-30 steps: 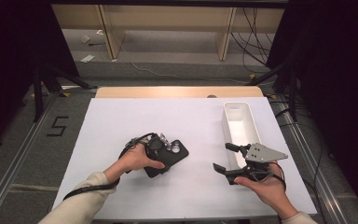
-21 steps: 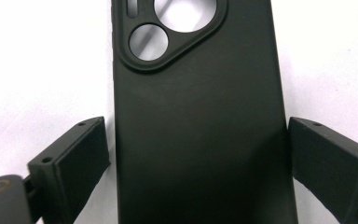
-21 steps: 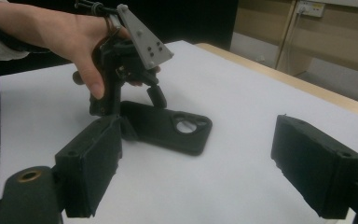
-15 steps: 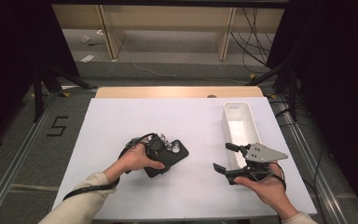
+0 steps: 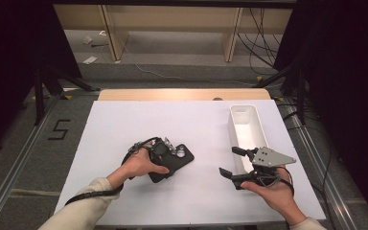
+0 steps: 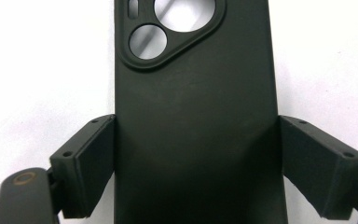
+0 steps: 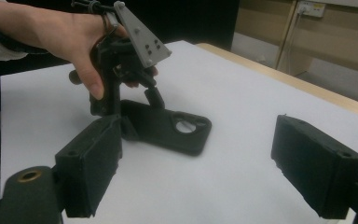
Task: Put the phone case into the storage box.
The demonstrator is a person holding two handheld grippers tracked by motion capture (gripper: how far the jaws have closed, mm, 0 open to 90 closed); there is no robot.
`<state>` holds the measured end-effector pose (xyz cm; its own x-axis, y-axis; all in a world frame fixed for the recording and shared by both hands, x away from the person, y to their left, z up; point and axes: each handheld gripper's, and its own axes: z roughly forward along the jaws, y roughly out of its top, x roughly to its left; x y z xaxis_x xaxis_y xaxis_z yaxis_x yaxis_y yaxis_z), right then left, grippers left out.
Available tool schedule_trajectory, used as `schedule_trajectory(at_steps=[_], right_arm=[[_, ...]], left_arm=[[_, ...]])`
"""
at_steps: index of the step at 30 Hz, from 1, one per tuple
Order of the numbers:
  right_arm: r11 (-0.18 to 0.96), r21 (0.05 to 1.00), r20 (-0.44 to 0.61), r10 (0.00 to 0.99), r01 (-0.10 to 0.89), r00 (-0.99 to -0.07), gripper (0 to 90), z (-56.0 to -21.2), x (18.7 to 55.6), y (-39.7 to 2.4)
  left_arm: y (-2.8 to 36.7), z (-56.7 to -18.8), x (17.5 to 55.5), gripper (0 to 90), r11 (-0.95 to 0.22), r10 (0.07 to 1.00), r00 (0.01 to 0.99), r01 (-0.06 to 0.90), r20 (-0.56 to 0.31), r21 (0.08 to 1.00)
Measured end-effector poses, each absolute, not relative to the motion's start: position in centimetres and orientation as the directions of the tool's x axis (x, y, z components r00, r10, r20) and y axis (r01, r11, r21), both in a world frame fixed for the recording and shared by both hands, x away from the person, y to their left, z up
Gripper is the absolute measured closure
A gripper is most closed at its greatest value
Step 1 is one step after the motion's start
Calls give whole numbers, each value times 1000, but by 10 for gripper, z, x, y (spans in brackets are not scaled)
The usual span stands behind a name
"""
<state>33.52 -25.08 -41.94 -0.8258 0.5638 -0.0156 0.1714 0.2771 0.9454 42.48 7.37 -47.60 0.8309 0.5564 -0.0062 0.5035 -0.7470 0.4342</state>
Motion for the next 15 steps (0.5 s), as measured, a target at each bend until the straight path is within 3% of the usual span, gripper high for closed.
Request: schedule_trajectory(at_steps=[15], right_arm=[[277, 946, -16, 566, 171, -824, 175, -419, 335, -251]], left_arm=[[80, -475, 419, 158, -732, 562, 827, 504, -10, 458]])
